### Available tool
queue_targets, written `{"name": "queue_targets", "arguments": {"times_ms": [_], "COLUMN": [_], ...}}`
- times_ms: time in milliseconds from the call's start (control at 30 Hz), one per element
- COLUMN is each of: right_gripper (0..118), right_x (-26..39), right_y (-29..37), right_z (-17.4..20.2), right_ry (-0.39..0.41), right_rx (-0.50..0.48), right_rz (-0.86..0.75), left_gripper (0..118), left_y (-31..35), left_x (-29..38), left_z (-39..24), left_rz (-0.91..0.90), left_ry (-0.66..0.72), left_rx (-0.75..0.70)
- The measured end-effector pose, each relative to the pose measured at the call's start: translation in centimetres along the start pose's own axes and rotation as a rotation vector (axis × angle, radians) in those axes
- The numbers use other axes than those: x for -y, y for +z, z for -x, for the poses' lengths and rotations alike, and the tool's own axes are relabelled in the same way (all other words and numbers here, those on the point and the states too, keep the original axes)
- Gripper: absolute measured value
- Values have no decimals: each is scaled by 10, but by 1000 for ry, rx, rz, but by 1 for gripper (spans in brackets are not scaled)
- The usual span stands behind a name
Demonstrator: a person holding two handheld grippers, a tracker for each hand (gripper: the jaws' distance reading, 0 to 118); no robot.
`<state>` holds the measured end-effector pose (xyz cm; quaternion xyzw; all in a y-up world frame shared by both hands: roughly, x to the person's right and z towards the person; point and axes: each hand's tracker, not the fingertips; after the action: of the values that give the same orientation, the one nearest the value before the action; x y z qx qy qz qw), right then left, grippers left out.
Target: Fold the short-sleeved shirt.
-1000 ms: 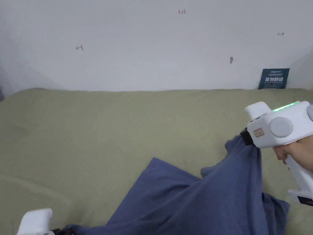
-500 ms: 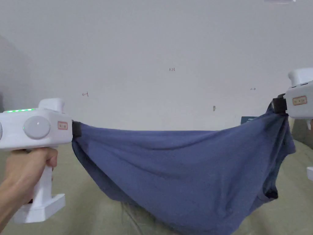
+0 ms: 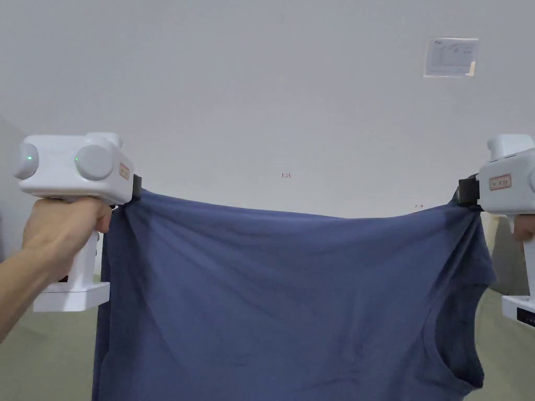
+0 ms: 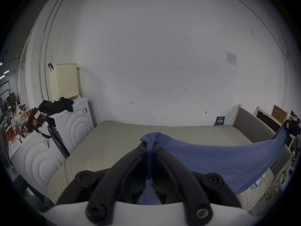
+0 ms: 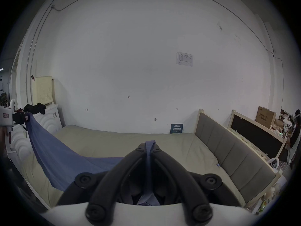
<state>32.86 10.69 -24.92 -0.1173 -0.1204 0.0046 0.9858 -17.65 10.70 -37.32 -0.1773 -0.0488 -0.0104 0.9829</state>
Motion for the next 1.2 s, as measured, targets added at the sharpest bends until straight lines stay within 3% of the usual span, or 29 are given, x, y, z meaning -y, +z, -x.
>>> {"name": "queue_targets", "arguments": {"times_ms": [433, 933, 1200], "right_gripper": [5, 5, 5], "right_x": [-28, -108, -122], "right_y": [-65, -196, -260], "right_z": [1, 12, 26], "right_ry": [-24, 19, 57], "right_rx": [5, 72, 100], "right_rz": [20, -17, -38], "left_gripper": [4, 4, 4], "left_y": [-44, -157, -230], "left_x": [-30, -97, -102], "left_z": [-3, -25, -36], "left_rz": [6, -50, -74], "left_ry": [-9, -10, -40], "left_rx": [-41, -94, -131]}}
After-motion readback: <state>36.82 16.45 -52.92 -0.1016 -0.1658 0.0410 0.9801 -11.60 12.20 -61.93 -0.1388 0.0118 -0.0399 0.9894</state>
